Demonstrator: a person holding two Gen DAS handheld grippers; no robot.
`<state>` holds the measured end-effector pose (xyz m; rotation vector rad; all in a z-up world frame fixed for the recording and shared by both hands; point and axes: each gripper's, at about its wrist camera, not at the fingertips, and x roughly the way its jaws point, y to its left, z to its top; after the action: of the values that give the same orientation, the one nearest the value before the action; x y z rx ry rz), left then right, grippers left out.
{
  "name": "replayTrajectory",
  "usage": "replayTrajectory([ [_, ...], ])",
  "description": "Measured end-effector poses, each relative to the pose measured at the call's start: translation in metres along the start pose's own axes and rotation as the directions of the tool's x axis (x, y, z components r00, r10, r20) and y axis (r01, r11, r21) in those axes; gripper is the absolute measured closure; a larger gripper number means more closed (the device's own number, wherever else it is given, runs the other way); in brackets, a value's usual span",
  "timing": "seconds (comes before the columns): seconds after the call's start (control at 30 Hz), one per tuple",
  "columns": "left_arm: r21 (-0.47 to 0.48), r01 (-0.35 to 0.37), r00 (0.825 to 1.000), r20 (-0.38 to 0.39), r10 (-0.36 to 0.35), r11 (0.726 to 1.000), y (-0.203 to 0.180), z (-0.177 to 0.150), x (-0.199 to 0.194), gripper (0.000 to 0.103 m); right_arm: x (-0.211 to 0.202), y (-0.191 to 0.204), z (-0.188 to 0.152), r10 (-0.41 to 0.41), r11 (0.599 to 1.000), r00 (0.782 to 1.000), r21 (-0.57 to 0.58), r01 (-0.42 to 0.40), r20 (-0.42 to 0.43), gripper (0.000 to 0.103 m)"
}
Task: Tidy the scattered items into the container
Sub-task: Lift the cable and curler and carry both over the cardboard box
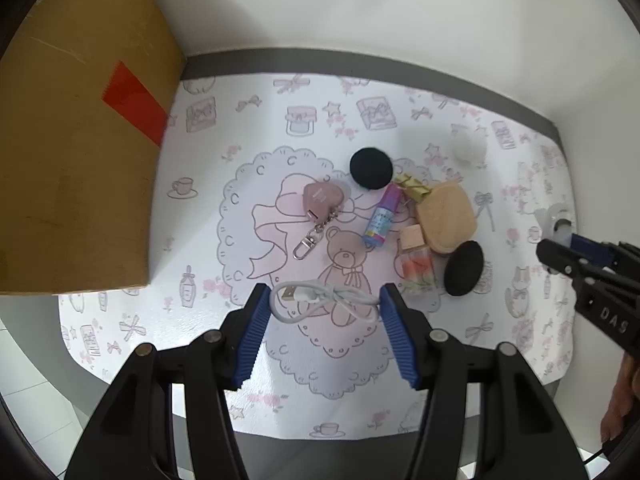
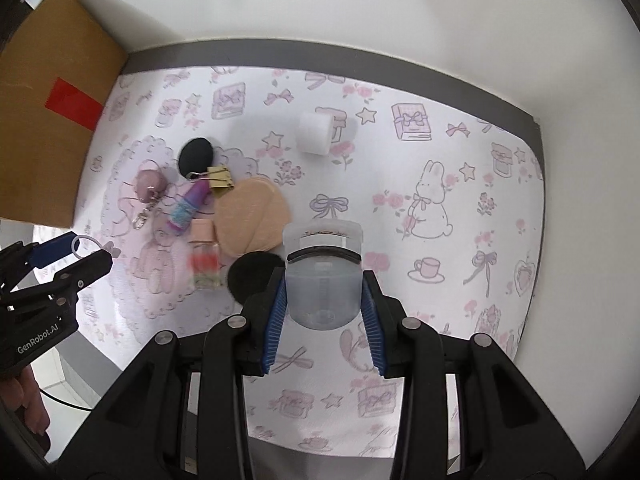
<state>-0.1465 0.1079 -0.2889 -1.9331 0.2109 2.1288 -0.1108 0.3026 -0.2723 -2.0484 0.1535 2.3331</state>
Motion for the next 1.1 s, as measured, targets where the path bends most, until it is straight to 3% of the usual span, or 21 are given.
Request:
replayTrajectory([
  [0.17,-0.004,0.005,0.998,0.06,-0.005,1.0,0.004,-0.011,-0.043,0.048,-0.018,0.017,-0.006,-0.011,1.0,0.998,-0.012,0.012,0.055,0.066],
  [0.2,-0.052,0.008,0.995,0.096,-0.003,0.999,0.007,-0.013,-0.051,0.048,-0.021,0.021,-0.008,-0.012,1.0,0.998,-0.015,0.013,0.063,0.066],
  [0.47,-0.016,0.005,0.986,0.166,-0.002,1.0,0.008,-0.017,-0.104,0.048,-0.071,0.042,-0.031,0.005,1.0,0.991,-0.005,-0.005,0.132,0.066],
  [0.67,0.019,0.009,0.973,0.232,-0.013,1.0,0.008,-0.022,-0.147,0.048,-0.112,0.049,-0.05,0.014,0.999,0.983,0.043,-0.022,0.181,0.066],
  [0.87,0.018,0.003,0.946,0.323,-0.009,1.0,0.005,-0.031,-0.188,0.048,-0.149,0.057,-0.067,0.002,0.998,0.972,0.065,-0.018,0.234,0.066],
  [1.1,0.031,0.015,0.933,0.358,-0.025,0.999,0.001,-0.044,-0.217,0.048,-0.181,0.065,-0.083,-0.011,0.997,0.956,0.082,-0.013,0.292,0.066],
])
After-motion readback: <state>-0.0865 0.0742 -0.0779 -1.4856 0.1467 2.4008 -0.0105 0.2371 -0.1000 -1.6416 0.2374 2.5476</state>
